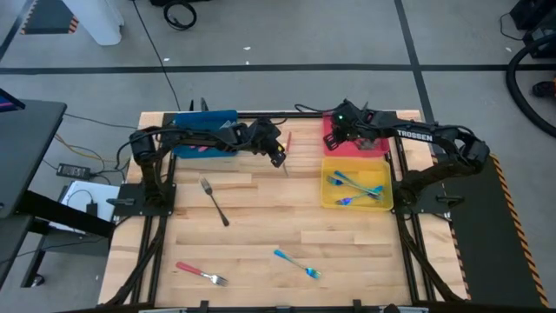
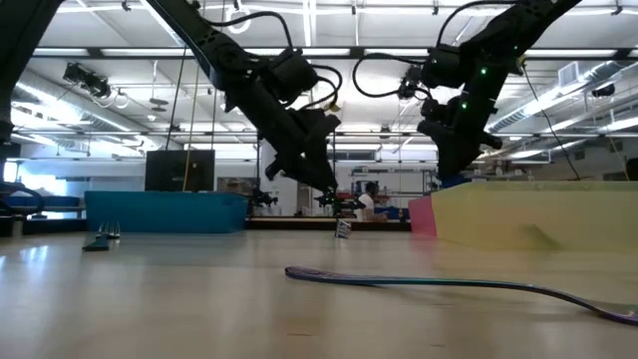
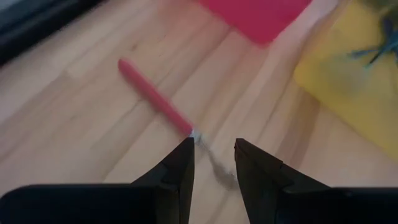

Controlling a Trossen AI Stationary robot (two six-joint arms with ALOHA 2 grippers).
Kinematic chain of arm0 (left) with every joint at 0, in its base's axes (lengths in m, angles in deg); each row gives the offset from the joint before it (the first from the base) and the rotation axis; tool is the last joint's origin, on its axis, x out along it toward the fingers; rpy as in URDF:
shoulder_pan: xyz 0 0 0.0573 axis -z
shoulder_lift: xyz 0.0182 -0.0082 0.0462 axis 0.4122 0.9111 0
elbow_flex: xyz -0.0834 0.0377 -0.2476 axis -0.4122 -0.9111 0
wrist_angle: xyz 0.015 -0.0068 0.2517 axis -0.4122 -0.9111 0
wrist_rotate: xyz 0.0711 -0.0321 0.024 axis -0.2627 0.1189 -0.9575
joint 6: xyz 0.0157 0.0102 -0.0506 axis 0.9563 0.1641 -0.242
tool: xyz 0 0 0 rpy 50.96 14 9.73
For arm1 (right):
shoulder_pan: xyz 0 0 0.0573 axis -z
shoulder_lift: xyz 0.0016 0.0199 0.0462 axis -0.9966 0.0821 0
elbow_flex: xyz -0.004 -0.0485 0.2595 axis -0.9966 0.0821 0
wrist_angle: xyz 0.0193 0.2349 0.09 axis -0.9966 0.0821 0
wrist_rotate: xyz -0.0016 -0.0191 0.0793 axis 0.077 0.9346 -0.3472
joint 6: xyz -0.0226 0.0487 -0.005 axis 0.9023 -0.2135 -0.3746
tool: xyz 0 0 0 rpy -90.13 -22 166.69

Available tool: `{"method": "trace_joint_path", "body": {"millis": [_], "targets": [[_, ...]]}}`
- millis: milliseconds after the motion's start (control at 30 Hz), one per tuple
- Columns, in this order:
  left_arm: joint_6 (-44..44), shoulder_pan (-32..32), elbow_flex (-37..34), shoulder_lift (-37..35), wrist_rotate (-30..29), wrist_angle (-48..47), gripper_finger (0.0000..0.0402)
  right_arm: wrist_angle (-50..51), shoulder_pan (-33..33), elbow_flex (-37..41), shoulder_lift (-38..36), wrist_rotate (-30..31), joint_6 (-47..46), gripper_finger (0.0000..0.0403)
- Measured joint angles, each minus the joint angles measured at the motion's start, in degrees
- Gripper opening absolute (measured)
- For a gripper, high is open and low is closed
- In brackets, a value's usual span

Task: Sort silverware by color (type)
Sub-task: Put the top pink fork into the blue bin

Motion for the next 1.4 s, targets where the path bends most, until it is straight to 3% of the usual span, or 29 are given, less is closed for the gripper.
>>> {"method": "trace_joint_path", "body": {"millis": [300, 900, 1400], "targets": [[-1.6, 0.3, 0.1, 0.9, 0.2, 1.5, 0.0114, -4.1, -4.1, 0.0, 0.0, 0.0, -0.3, 0.0099], [-3.0, 2.2, 5.9, 11.9, -0.8, 3.5, 0.0114, -6.6, -4.7, 0.0, 0.0, 0.0, 1.3, 0.0099], [0.0, 2.5, 7.3, 11.8, -2.8, 1.9, 0.0114, -6.6, -5.0, 0.0, 0.0, -0.3, 2.4, 0.0099]]}}
